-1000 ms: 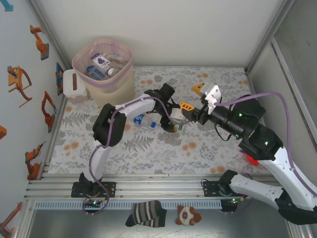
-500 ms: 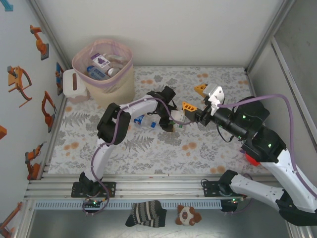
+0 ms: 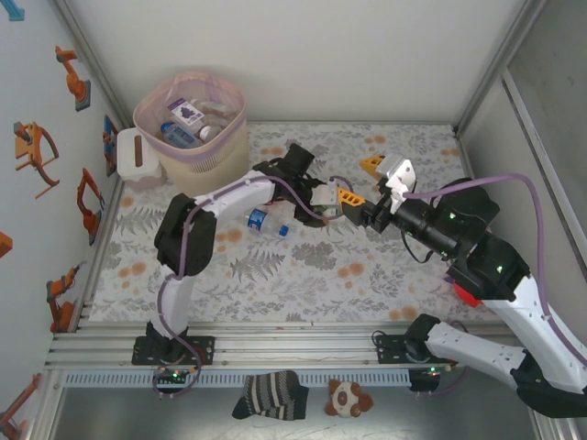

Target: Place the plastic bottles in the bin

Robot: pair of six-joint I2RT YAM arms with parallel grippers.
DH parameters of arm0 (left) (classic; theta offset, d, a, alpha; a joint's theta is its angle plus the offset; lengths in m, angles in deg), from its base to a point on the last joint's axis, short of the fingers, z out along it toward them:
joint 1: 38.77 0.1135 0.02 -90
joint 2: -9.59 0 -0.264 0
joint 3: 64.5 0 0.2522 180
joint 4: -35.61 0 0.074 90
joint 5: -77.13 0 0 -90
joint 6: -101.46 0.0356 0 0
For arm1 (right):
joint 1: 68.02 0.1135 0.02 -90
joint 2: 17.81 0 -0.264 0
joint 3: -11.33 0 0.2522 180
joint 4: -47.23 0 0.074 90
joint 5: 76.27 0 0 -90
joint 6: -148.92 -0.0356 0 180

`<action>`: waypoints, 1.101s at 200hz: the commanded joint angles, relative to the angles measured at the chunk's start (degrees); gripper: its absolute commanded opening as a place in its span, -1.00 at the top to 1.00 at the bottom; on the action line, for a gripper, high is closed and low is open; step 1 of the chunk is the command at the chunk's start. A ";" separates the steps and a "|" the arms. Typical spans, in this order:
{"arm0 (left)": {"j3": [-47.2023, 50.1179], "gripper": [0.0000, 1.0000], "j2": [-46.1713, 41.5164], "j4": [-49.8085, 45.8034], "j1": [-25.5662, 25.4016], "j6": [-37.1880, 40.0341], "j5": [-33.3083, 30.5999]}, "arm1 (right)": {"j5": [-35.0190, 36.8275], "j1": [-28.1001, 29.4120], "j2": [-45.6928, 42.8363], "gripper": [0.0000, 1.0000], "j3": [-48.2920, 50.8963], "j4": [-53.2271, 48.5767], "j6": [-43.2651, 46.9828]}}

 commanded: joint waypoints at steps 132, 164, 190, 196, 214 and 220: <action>7.87 0.08 -22.06 33.94 7.69 -45.60 2.10 | -0.28 0.06 -0.77 -0.28 -0.22 1.94 -0.25; 8.47 0.23 -24.56 37.59 11.17 -57.43 -2.17 | -0.28 0.08 -0.65 -0.28 -0.29 2.07 -0.29; 8.09 0.28 -25.91 39.07 14.78 -65.39 -2.47 | -0.45 0.04 -0.38 -0.28 -0.38 2.48 -0.43; 8.02 0.30 -26.24 39.39 15.57 -67.39 -2.60 | -0.54 0.08 -0.43 -0.28 -0.38 2.55 -0.45; 7.89 0.41 -26.92 40.58 18.18 -74.46 -4.27 | -0.45 0.07 -0.11 -0.29 -0.47 2.66 -0.43; 7.83 0.41 -27.06 40.84 18.97 -76.67 -4.66 | -0.47 0.06 -0.08 -0.28 -0.47 2.66 -0.45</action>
